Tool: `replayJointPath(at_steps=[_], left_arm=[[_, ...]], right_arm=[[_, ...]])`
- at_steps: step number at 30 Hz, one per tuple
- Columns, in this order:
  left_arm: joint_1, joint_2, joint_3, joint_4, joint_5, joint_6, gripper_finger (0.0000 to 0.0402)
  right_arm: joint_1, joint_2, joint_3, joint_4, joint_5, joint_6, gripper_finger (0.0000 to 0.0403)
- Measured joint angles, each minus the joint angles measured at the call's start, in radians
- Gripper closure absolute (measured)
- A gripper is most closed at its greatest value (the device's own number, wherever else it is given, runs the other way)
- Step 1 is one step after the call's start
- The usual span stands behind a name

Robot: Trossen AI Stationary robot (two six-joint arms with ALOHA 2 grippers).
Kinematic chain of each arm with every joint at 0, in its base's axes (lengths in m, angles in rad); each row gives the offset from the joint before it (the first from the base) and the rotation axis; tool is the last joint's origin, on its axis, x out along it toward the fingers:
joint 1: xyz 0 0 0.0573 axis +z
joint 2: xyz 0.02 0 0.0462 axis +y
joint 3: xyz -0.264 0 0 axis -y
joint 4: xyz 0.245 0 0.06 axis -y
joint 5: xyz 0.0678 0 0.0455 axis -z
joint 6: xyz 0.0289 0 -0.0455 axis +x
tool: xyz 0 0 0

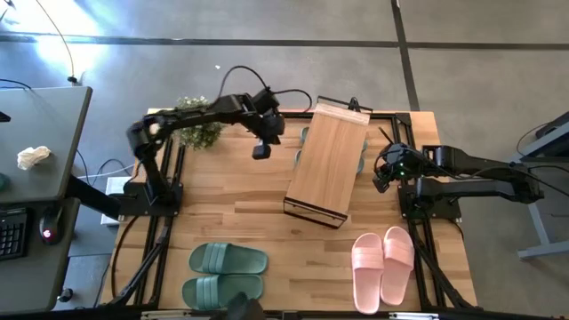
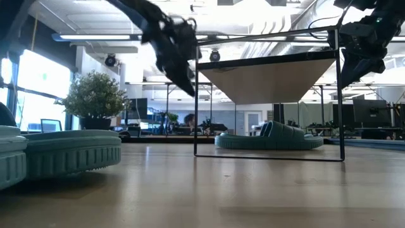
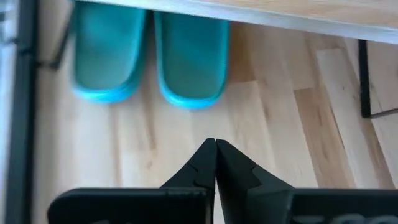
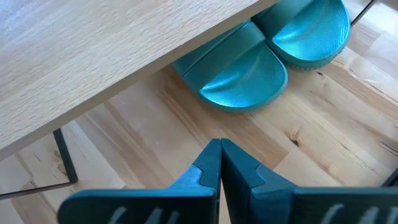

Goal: Pick and place slides into the shelf
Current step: Put the green slide under the shelf

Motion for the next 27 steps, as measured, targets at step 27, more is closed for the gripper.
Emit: replayJointPath(at_steps=[27], left_arm=[[-0.828, -0.345, 0.007, -0.344, -0.160, -0.959, 0.0402]], right_arm=[[0.000, -0.001, 0.000, 0.197, -0.305, -0.158, 0.0403]])
